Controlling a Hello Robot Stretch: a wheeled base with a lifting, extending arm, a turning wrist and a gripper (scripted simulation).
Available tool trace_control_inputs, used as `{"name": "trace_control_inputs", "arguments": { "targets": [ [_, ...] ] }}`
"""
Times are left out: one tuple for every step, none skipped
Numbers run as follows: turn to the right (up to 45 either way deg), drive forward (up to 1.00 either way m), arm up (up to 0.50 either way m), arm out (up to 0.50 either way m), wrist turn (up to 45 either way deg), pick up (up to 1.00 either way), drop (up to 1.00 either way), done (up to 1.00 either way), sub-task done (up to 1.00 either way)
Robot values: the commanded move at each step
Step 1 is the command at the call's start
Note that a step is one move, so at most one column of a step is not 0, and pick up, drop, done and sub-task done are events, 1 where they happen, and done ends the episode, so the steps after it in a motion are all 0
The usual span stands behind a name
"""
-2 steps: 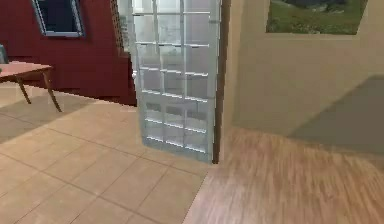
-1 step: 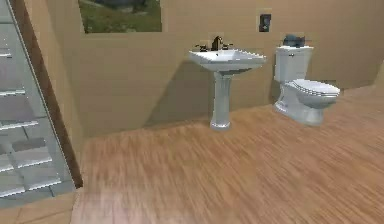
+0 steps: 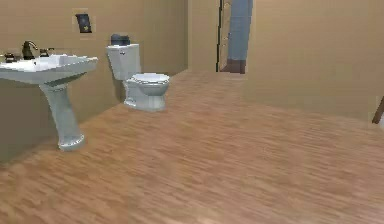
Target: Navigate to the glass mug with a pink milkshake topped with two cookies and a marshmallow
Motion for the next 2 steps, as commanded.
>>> {"name": "trace_control_inputs", "arguments": {
  "targets": [
    [21.0,0.0,0.0,0.0,0.0,0.0,0.0,0.0,0.0],
    [3.0,0.0,0.0,0.0,0.0,0.0,0.0,0.0,0.0]
  ]
}}
